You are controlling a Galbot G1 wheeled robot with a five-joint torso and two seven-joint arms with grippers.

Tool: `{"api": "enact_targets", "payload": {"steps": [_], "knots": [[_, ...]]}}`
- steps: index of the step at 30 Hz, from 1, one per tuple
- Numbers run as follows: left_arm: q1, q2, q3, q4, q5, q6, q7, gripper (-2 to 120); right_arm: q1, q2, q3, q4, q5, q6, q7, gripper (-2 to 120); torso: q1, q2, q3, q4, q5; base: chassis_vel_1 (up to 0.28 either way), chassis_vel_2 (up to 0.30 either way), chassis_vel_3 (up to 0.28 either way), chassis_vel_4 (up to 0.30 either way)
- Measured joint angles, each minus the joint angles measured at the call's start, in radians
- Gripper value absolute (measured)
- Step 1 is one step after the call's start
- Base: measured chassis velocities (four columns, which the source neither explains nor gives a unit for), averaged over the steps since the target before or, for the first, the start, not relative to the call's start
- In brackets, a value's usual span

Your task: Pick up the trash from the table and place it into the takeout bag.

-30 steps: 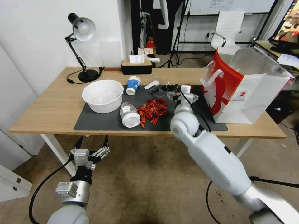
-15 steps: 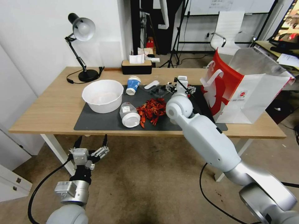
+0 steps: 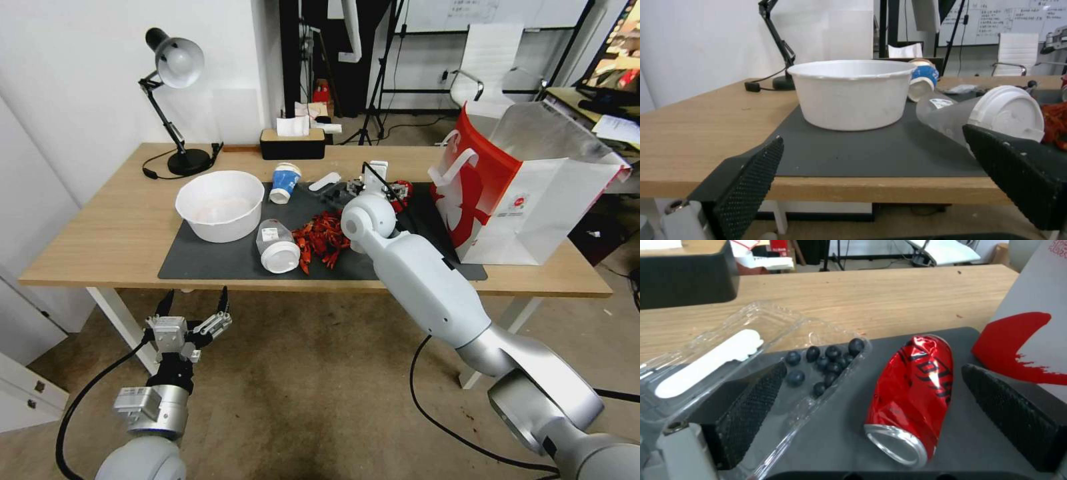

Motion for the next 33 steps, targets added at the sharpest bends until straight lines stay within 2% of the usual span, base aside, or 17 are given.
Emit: {"api": "enact_targets", "payload": {"steps": [14,25,33], "knots": [[-0.001,0.002,0.005,0.004,0.0,-0.001,0.0,100,0.014,0.006,0.009,-0.061,0.01,-0.011,-0.003,100,0.0,0.0,0.0,-0.0001,0.0001,0.0,0.0,0.0,0.0],[-0.002,0.01,0.008,0.003,0.0,-0.001,0.0,100,0.06,0.055,0.037,-0.254,0.0,-0.008,-0.062,100,0.0,0.0,0.0,0.0,0.0001,0.0,0.0,0.0,0.0],[-0.001,0.016,0.006,0.001,-0.002,-0.002,0.0,100,0.087,0.083,0.067,-0.341,-0.001,-0.007,-0.064,100,0.0,0.0,0.0,0.0,0.0,0.0,0.0,0.0,0.0]]}}
